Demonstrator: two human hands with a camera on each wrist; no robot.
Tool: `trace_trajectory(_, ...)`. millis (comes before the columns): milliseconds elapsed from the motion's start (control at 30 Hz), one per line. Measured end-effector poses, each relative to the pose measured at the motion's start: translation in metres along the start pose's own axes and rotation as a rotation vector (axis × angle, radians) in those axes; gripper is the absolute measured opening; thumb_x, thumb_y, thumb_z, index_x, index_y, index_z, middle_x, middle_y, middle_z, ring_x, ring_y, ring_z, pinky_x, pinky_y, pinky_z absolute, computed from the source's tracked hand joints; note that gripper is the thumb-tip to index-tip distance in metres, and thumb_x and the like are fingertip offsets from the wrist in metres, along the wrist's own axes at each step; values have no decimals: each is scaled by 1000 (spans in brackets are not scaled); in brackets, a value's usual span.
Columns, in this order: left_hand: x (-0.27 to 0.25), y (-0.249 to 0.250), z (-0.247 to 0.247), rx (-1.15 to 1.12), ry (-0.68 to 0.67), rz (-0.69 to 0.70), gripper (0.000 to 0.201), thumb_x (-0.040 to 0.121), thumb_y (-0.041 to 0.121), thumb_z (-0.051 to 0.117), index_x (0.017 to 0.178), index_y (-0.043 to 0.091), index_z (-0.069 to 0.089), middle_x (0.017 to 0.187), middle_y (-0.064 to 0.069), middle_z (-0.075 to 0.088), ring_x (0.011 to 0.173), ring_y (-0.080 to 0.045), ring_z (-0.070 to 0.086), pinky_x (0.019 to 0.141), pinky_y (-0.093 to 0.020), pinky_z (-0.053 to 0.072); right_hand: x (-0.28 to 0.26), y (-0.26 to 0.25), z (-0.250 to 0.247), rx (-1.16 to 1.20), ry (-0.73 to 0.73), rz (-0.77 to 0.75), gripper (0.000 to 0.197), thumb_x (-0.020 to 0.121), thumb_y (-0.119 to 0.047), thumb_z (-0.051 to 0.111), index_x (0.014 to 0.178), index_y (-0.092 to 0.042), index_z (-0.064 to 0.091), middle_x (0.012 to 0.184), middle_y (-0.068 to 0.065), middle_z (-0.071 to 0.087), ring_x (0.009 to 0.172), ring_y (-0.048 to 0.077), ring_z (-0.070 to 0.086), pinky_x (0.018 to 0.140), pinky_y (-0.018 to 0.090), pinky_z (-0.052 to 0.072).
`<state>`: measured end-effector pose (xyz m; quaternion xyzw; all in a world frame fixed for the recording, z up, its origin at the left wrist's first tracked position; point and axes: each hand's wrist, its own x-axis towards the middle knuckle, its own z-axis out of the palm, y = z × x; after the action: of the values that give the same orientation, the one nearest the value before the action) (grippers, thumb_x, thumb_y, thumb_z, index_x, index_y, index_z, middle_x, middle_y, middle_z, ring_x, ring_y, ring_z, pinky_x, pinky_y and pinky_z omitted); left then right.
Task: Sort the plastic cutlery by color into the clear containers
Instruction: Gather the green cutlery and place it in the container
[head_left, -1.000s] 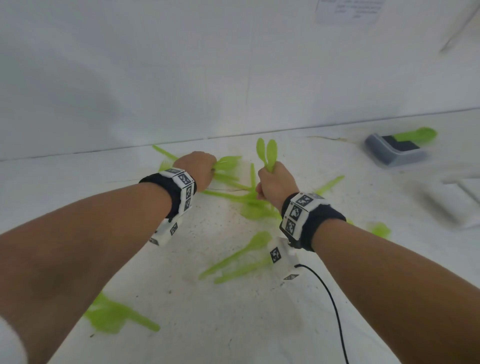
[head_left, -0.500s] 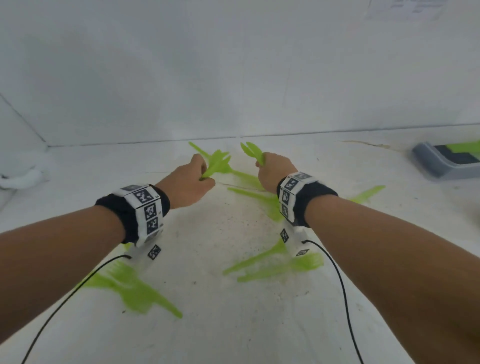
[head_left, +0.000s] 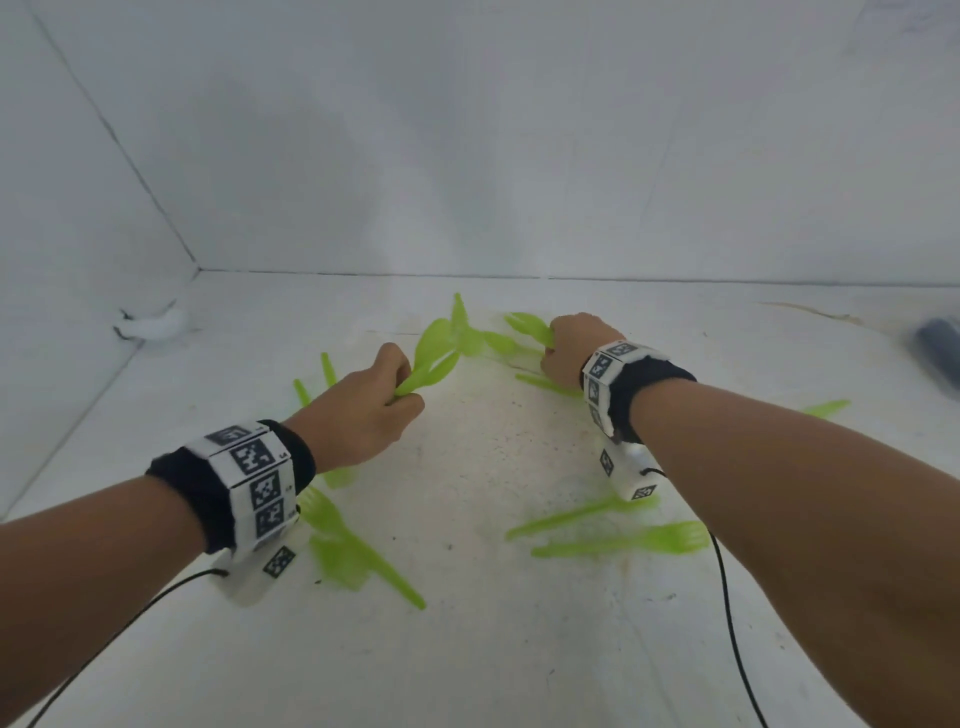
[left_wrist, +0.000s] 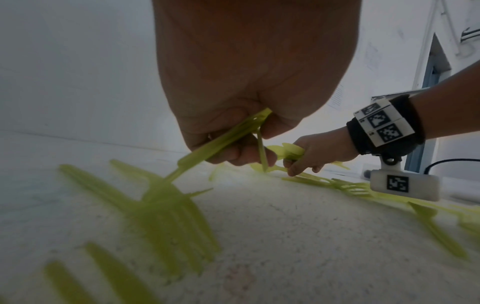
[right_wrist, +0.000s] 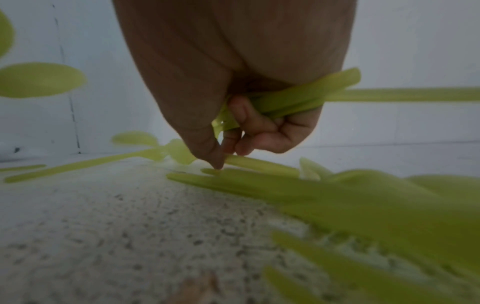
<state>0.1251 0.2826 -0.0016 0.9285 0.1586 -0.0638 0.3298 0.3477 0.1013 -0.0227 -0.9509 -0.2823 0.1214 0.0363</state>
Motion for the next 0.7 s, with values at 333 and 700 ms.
trace_trajectory(333, 20, 29, 8, -33, -38, 65, 20, 100, 27, 47, 108, 11, 40, 84, -17, 66, 73, -35, 62, 66, -42, 48, -36, 19, -23, 194, 109, 169, 35, 99, -40, 38, 83, -14, 55, 78, 3, 61, 62, 20, 56, 54, 27, 38)
trace_trajectory(700, 77, 98, 68, 210, -95, 403, 15, 101, 29, 55, 95, 15, 56, 83, -3, 64, 80, -28, 63, 72, -39, 48, -94, 108, -9, 256, 78, 343, 28, 98, -37, 58, 95, -10, 66, 90, 6, 65, 87, 30, 64, 68, 30, 42)
